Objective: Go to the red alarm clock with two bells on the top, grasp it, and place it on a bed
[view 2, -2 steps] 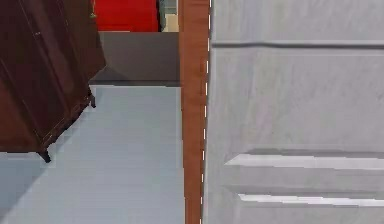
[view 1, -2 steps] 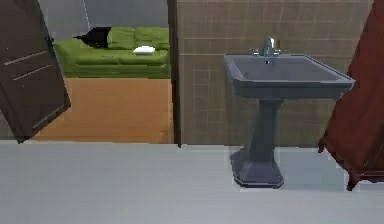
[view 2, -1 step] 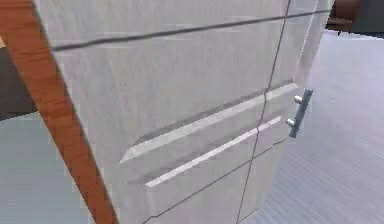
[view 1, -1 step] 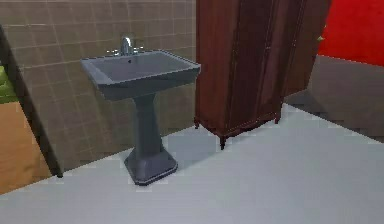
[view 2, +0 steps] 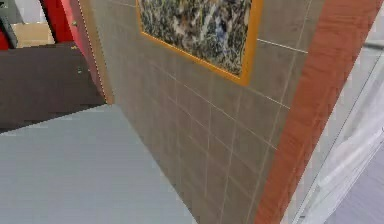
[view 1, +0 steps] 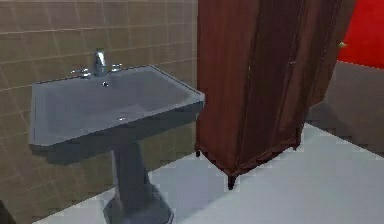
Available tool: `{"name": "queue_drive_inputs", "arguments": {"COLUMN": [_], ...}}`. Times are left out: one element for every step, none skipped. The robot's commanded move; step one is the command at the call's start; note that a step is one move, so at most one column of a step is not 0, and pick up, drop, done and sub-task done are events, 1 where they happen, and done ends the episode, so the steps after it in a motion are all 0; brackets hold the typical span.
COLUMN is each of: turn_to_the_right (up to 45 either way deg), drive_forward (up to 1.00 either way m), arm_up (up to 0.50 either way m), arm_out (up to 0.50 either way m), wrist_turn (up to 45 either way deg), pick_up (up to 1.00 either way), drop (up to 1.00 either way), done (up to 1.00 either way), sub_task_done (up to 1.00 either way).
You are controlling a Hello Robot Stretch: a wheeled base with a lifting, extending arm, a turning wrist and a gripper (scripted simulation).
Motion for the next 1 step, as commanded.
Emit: {"name": "queue_drive_inputs", "arguments": {"turn_to_the_right": [45.0], "drive_forward": [0.00], "arm_up": [0.00], "arm_out": [0.00], "wrist_turn": [0.0], "pick_up": [0.00], "drop": [0.00], "done": [0.00], "sub_task_done": [0.00]}}
